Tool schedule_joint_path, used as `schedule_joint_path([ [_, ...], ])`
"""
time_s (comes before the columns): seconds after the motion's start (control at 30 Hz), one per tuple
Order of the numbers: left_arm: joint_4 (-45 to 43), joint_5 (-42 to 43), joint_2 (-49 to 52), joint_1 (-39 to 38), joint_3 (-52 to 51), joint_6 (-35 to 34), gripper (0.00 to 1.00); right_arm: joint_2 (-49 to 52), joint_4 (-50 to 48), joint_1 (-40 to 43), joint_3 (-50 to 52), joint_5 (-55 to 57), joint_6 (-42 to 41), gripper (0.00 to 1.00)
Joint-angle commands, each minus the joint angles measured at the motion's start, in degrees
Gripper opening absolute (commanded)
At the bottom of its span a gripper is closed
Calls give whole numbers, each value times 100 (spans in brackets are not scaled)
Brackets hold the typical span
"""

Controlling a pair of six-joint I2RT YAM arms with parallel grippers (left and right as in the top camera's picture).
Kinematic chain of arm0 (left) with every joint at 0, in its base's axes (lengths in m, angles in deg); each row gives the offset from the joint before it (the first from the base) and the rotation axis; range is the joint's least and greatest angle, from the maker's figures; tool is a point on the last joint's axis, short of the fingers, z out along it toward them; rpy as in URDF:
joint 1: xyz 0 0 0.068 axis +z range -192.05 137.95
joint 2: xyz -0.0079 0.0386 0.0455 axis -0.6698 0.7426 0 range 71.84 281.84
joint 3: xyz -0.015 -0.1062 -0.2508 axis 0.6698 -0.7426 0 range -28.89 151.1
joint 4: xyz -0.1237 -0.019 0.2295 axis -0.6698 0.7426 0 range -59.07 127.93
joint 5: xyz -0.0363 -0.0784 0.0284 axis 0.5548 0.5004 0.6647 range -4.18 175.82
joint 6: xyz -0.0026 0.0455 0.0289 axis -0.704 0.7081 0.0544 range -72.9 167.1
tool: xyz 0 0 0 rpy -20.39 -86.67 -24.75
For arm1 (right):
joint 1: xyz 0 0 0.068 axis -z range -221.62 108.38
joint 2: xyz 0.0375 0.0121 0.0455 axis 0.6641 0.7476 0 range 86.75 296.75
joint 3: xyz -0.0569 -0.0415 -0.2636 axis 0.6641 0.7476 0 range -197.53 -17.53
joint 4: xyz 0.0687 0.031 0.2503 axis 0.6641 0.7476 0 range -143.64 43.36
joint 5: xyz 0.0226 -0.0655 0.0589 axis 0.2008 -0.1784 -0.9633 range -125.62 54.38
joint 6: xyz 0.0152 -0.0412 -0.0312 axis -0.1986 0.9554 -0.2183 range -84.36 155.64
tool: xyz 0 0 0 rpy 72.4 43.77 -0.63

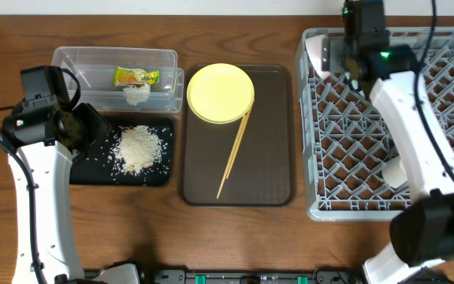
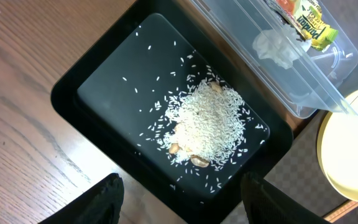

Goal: Sort waste into correct bins and load items into the dishwasher rack
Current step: 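Reach the right gripper to the yellow plate and grasp its edge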

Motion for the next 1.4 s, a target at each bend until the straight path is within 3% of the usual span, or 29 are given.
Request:
schedule_joint_path([
  [0.0, 20, -24, -9, 24, 39, -52, 64, 94, -254, -107, -2, -2446, -76, 82],
  [0.07, 20, -24, -9, 24, 39, -52, 64, 212, -501, -219, -2, -2813, -76, 80],
  [0.3, 22, -22, -9, 24, 39, -55, 64, 1036, -1235, -833, -2, -2380, -98, 80],
  [0.4, 22, -7, -9, 24, 39, -52, 64, 1456, -1530, -1060, -2, -2321, -101, 73],
  [0.63, 44, -4, -9, 24, 39, -52, 64, 2343, -2024, -1482, -2, -1436, -638, 69],
  [1.07, 42, -7, -9, 24, 39, -52, 64, 3060, -1912, -1633, -2, -1165, -1152, 53],
  [1.2, 42, -7, -9, 24, 39, -52, 64, 3086, -1849, -1633, -2, -1167, -1154, 38],
  [1.37, 42, -7, -9, 24, 39, -52, 64, 3073, -1991, -1622, -4, -1163, -1150, 9],
])
